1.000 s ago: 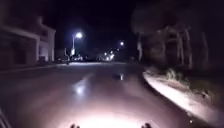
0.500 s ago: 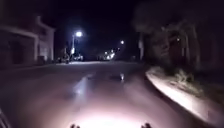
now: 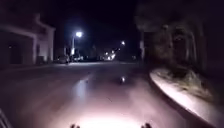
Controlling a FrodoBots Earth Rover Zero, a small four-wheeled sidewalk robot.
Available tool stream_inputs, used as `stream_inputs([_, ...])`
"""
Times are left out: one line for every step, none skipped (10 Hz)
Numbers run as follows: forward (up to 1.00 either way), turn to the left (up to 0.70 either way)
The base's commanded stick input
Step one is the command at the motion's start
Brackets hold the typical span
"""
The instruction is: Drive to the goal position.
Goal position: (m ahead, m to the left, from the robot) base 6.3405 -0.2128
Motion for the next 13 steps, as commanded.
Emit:
stream_inputs([0.70,0.00])
stream_inputs([0.70,0.00])
stream_inputs([0.70,0.00])
stream_inputs([0.70,0.00])
stream_inputs([0.70,0.00])
stream_inputs([0.70,0.00])
stream_inputs([0.70,0.00])
stream_inputs([0.70,0.00])
stream_inputs([0.70,0.00])
stream_inputs([0.70,0.00])
stream_inputs([0.70,0.00])
stream_inputs([0.70,0.00])
stream_inputs([0.70,0.00])
